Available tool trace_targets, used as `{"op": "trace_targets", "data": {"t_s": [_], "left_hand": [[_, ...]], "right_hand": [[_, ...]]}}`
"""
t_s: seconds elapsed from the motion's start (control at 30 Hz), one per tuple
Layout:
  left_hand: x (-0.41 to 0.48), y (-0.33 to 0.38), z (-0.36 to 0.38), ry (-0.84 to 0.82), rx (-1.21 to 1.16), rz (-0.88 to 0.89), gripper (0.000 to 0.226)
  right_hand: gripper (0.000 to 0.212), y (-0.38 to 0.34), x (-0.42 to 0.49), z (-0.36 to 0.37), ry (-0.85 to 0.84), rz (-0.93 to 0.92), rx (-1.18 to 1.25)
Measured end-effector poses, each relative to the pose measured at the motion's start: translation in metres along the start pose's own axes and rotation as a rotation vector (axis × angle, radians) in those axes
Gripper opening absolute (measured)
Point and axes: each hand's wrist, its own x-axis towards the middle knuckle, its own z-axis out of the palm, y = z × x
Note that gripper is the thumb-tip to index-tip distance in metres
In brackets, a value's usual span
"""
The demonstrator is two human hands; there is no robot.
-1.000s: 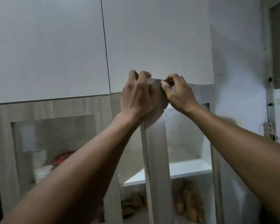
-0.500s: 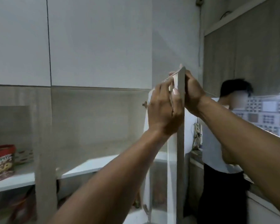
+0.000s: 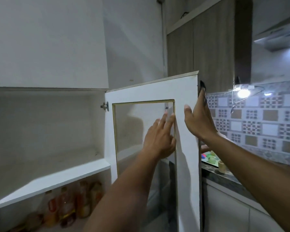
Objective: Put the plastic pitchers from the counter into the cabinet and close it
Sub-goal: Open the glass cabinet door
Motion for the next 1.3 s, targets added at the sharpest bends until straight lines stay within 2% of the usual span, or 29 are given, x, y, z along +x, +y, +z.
{"op": "trace_targets", "data": {"t_s": [0.2, 0.3, 0.4, 0.53, 0.67, 0.8, 1.03, 1.13, 1.2, 1.3], "left_hand": [[0.047, -0.028, 0.055, 0.002, 0.175, 0.128, 0.079], [0.072, -0.046, 0.08, 0.042, 0.209, 0.191, 0.083], [0.084, -0.06, 0.1, 0.143, 0.243, 0.265, 0.081], [0.091, -0.066, 0.114, 0.236, 0.238, 0.271, 0.081], [0.09, -0.063, 0.113, 0.224, 0.215, 0.264, 0.08], [0.078, -0.059, 0.096, 0.135, 0.203, 0.252, 0.081], [0.016, -0.027, 0.035, -0.072, 0.21, 0.114, 0.073], [-0.027, -0.027, 0.001, -0.145, 0.269, 0.076, 0.072], [-0.057, -0.041, -0.024, -0.203, 0.3, 0.007, 0.071], [-0.108, -0.077, -0.072, -0.251, 0.349, -0.177, 0.07]], "right_hand": [[0.08, 0.081, 0.023, 0.026, 0.181, -0.205, -0.524], [0.08, 0.114, 0.041, 0.036, 0.245, -0.23, -0.691], [0.08, 0.124, 0.05, 0.043, 0.33, -0.261, -0.735], [0.08, 0.131, 0.056, 0.048, 0.391, -0.273, -0.762], [0.08, 0.13, 0.056, 0.048, 0.377, -0.256, -0.785], [0.081, 0.119, 0.046, 0.044, 0.356, -0.249, -0.773], [0.092, 0.063, 0.004, 0.022, 0.212, -0.206, -0.728], [0.083, 0.021, -0.014, 0.019, 0.148, -0.355, -0.608], [0.07, -0.01, -0.026, 0.032, 0.024, -0.449, -0.508], [0.057, -0.066, -0.051, 0.071, -0.286, -0.457, -0.328]]}}
